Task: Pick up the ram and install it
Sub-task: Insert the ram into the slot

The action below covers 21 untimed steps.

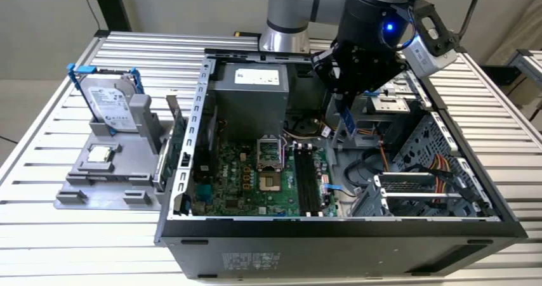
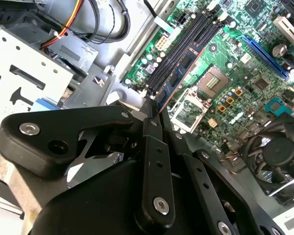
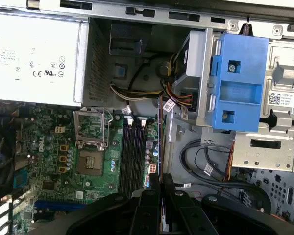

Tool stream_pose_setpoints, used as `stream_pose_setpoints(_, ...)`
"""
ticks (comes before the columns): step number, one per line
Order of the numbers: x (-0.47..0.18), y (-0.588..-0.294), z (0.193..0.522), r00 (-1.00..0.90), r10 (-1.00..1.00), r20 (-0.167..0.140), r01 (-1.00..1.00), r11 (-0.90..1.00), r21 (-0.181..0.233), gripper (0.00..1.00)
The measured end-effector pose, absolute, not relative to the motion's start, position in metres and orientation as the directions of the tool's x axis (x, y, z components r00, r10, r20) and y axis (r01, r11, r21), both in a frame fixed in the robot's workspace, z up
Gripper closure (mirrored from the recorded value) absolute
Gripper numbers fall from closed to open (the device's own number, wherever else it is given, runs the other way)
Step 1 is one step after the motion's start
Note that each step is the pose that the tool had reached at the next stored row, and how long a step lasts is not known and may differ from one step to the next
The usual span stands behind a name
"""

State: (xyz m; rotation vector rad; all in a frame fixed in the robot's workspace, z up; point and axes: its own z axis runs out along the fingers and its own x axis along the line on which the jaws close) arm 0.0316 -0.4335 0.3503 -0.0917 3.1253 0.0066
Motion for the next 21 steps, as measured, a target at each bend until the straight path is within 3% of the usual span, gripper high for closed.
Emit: stream_pose_setpoints(21,0.0397,-0.4397,0.3414,-0.999,-0.052,-0.014,-0.052,0.999,0.004,1.00)
